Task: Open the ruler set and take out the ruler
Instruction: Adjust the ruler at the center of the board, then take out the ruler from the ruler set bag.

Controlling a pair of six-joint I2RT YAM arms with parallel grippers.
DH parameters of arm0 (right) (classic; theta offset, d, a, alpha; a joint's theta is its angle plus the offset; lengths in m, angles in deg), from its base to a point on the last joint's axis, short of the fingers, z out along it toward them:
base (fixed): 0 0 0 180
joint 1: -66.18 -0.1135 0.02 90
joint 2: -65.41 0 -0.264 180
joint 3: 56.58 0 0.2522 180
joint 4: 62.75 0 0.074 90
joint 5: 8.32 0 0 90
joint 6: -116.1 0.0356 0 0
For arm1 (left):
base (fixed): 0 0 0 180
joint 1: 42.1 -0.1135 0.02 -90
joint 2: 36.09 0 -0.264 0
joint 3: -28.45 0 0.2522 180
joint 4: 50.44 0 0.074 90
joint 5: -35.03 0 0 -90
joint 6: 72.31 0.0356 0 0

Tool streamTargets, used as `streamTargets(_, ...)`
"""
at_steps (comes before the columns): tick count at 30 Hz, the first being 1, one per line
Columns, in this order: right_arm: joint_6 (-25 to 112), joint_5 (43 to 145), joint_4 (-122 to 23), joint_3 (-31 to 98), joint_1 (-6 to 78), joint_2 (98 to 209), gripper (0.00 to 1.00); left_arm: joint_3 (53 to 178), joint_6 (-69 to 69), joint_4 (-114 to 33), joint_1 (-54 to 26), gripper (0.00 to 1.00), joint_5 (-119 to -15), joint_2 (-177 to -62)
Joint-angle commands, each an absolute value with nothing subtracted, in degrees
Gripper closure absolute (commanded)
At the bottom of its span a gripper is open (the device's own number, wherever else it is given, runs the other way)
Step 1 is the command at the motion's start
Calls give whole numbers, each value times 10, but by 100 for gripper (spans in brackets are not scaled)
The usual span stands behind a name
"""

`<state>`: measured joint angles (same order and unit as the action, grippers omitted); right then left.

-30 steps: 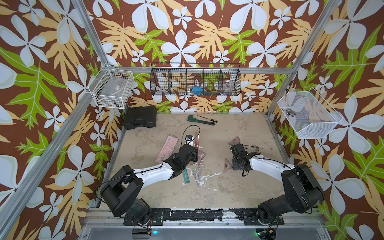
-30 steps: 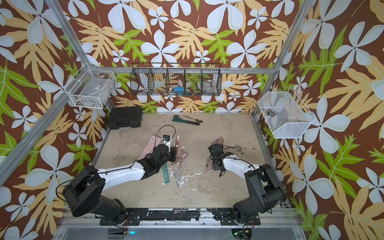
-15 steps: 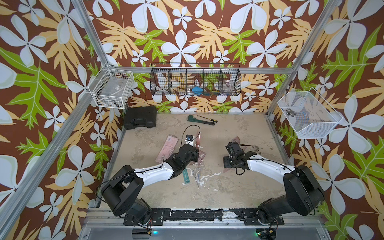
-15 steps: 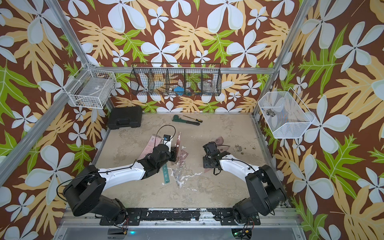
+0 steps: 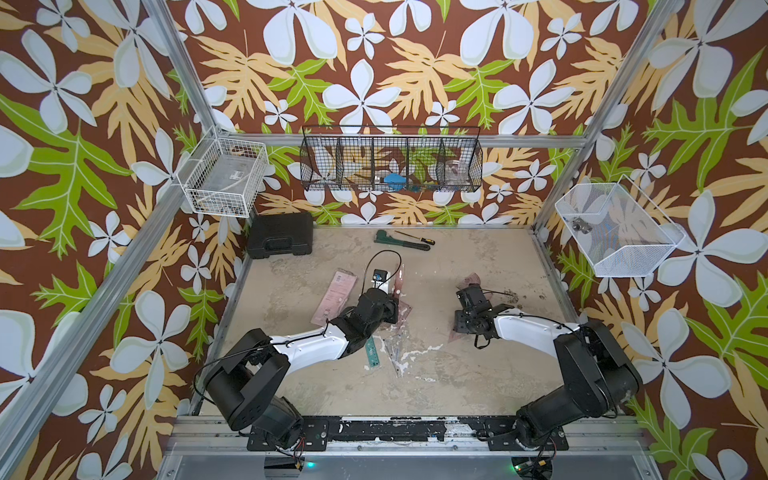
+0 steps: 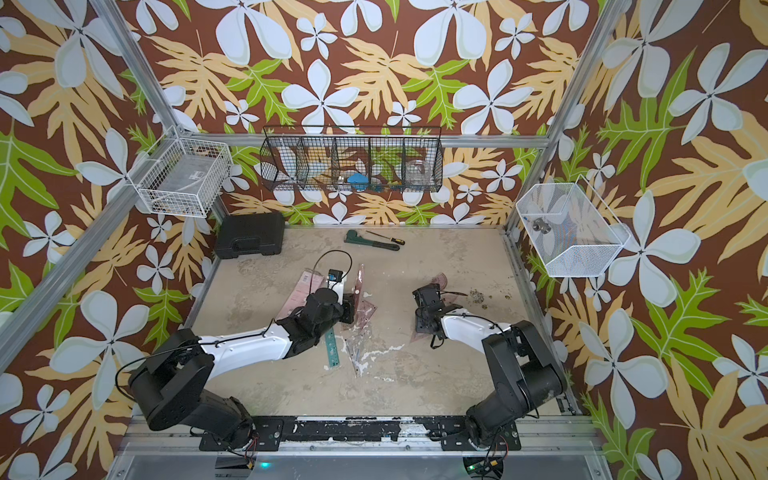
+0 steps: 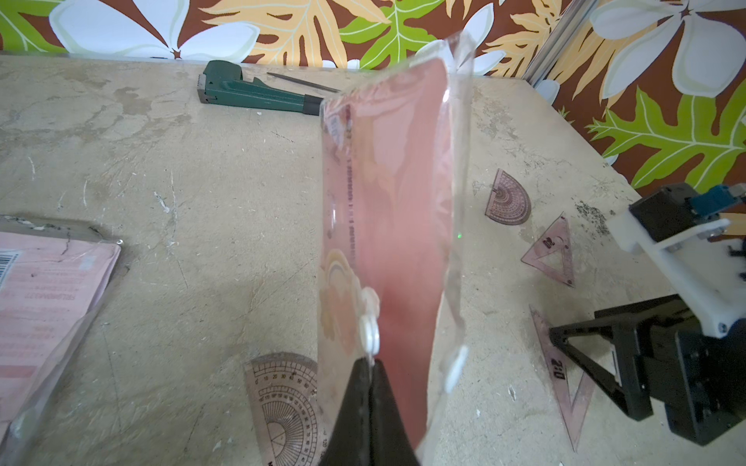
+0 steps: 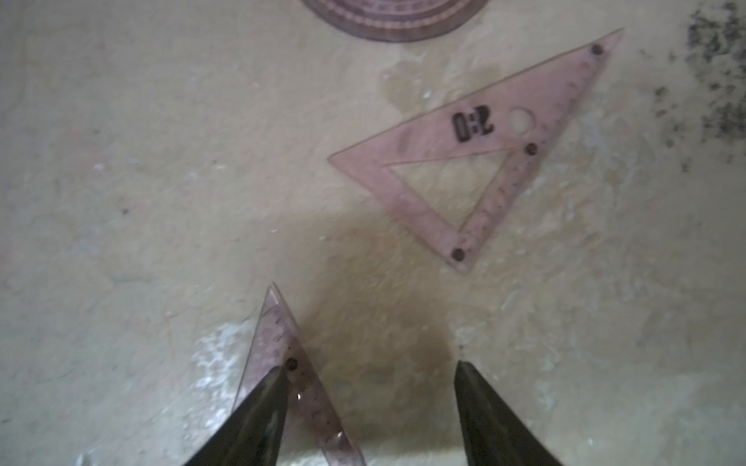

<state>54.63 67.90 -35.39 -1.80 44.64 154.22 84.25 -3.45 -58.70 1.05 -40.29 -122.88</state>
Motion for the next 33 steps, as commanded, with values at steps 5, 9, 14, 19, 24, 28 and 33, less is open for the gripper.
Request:
streamTargets(5, 529, 658, -259, -41, 485, 1509, 32, 844, -29, -604, 9, 100, -403, -1222)
streamTargets(9, 537, 740, -311, -51, 568, 1488, 32, 840, -31, -619, 9, 100, -408, -1226)
streamTargets(14, 545, 718, -325, -41, 581, 1486, 32, 850, -26, -607, 10, 100, -407, -1230)
streamTargets(19, 540, 783, -350, -35, 575, 1422, 35, 854, -27, -608, 10, 100, -426, -1242)
streamTargets(24, 526, 872, -440, -40, 481, 1280, 60, 860, -27, -607, 13, 100, -440, -1262)
streamTargets(28, 564, 1009, -558, -42, 423, 1242, 90, 872, -23, -602, 25, 100, -438, -1278)
streamTargets(33, 604, 1096, -631, -30, 389, 1294, 100, 890, -18, -602, 47, 100, -443, -1293)
